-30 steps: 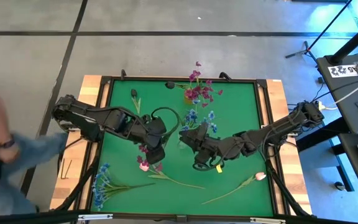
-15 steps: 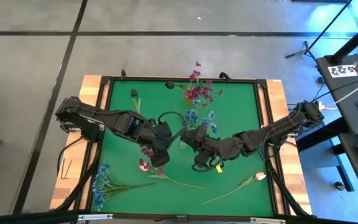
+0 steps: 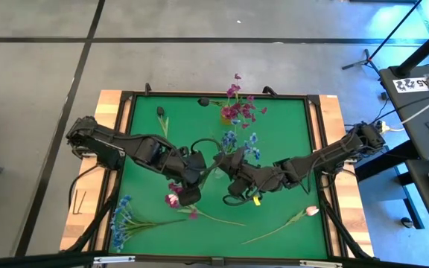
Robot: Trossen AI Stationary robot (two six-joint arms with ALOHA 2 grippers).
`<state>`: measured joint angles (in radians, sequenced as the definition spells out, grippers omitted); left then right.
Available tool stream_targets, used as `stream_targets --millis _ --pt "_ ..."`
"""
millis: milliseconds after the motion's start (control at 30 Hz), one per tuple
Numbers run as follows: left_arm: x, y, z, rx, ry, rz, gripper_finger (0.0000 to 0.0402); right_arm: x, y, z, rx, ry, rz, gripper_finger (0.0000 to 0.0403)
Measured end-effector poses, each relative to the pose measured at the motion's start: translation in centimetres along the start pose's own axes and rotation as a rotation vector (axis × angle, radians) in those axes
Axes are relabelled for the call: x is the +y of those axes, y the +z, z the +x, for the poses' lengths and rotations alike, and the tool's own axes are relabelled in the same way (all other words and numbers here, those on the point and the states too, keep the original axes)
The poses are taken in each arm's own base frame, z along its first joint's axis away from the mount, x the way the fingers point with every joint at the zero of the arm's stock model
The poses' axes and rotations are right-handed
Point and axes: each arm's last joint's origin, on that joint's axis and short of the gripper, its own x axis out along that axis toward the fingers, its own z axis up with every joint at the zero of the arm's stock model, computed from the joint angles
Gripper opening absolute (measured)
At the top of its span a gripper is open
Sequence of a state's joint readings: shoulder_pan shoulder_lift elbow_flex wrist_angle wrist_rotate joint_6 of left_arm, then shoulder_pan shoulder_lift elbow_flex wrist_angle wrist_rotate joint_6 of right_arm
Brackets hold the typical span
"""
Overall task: Sort flowers into vase by color
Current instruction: Put the purple flowers into the yellow vase
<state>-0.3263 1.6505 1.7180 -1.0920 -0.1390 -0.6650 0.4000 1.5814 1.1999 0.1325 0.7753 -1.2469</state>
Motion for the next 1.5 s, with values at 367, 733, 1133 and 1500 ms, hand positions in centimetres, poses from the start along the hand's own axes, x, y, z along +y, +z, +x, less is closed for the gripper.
stream_targets --millis 367,733,1133,1500 --pt "-0.1 0.0 0.0 0.001 -0.004 0.006 0.0017 0.0 -0.1 0.0 0.021 -0.001 0.003 0.0039" --pt "-0.6 -0.4 -0.2 -0.002 -0.013 0.045 0.0036 0.0 -0.1 0.0 0.016 -0.002 0.005 0.0028" --pt "-0.7 -0.7 -0.6 0.026 -0.046 0.082 0.0111 -0.1 -0.1 0.0 0.025 -0.011 0.016 0.0023" --pt "-1.3 1.1 -7.4 -0.133 -0.056 0.126 0.0153 -0.6 0.0 0.0 0.012 -0.05 0.059 0.0022"
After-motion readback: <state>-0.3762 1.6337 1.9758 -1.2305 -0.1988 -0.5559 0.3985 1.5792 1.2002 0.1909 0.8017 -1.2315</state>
